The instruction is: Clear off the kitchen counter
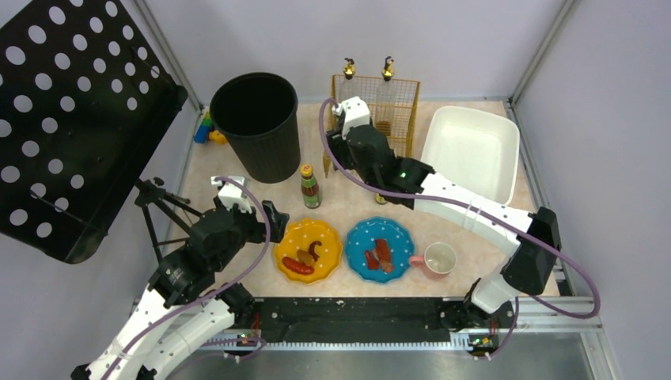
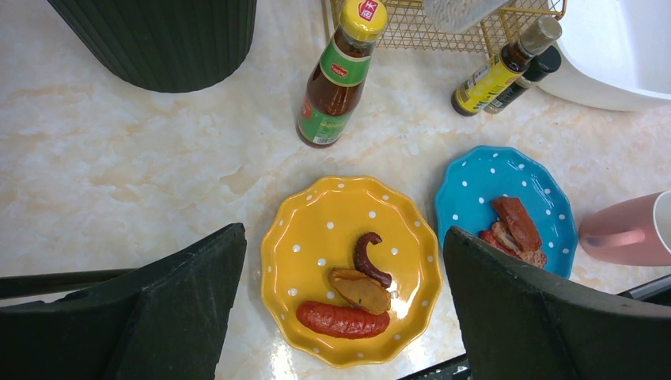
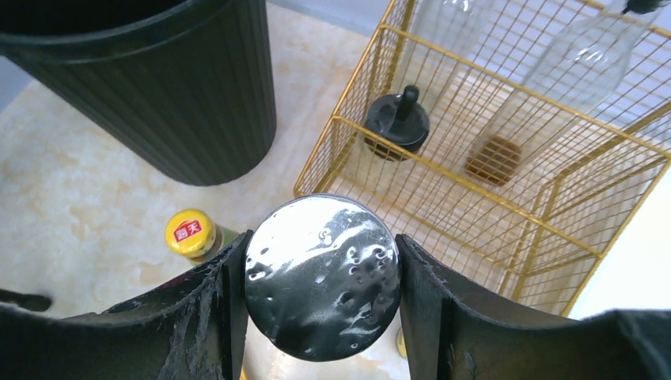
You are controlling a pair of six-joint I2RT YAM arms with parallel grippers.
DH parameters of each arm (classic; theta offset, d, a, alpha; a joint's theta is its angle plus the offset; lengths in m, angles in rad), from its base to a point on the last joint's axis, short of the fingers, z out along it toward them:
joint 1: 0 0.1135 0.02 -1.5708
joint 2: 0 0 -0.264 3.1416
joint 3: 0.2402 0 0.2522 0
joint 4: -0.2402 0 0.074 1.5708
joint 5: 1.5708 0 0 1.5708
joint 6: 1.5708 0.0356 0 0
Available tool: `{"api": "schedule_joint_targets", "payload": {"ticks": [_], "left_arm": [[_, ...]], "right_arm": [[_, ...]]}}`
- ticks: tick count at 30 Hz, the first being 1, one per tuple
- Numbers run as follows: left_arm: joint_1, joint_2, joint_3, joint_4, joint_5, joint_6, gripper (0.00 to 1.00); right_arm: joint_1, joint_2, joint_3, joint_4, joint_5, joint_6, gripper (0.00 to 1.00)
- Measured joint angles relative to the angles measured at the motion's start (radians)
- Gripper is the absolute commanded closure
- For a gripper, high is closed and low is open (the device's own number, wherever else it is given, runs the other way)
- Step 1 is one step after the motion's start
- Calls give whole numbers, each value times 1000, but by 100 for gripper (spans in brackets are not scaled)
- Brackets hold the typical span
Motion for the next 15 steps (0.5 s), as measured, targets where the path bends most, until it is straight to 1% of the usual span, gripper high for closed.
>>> {"api": "schedule_joint_targets", "payload": {"ticks": [4, 12, 15], "left_arm": [[0, 0, 0, 0, 0, 0, 1], [0, 0, -3, 0, 0, 0, 1], [0, 0, -5, 0, 0, 0, 1]], "right_arm": [[-40, 0, 36, -2, 4, -25, 100], [-228, 16, 130, -21, -16, -33, 100], [-262, 49, 188, -21, -17, -38, 100]]}}
